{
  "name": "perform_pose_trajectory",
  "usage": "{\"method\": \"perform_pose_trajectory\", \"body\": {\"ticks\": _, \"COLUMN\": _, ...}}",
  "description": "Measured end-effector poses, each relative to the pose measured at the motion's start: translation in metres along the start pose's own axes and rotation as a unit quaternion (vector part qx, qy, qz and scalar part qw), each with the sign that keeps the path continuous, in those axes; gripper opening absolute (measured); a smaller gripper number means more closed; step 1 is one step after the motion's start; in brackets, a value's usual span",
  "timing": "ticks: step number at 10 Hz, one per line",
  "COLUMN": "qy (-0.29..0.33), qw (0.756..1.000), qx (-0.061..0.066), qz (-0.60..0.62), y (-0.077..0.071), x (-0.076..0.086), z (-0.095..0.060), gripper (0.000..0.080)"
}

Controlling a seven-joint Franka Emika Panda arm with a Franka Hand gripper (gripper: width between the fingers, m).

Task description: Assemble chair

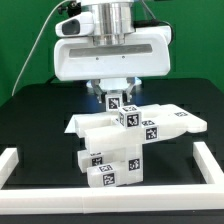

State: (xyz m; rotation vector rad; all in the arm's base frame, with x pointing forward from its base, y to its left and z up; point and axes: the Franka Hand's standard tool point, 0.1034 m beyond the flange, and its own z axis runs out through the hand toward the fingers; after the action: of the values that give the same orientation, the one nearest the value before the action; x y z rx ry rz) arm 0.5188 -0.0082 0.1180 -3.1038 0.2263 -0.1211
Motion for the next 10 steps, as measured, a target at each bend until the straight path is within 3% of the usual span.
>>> {"method": "perform_pose_trajectory", "body": {"ticks": 3, "qy": 0.0, "qw": 0.995, "qx": 0.0, "qz": 0.103, "y": -0.0006, "x": 0.0, "z": 0.0002, "gripper": 0.0282}}
{"method": "perform_pose_trajectory", "body": {"ticks": 5, "qy": -0.003, "qw": 0.966, "qx": -0.001, "qz": 0.257, "y": -0.0005, "x": 0.0023, "z": 0.0008, "gripper": 0.0282}}
{"method": "perform_pose_trajectory", "body": {"ticks": 8, "qy": -0.007, "qw": 0.897, "qx": 0.008, "qz": 0.442, "y": -0.0013, "x": 0.0033, "z": 0.0013, "gripper": 0.0284}}
{"method": "perform_pose_trajectory", "body": {"ticks": 10, "qy": -0.007, "qw": 0.898, "qx": 0.008, "qz": 0.439, "y": -0.0015, "x": 0.0031, "z": 0.0016, "gripper": 0.0284}}
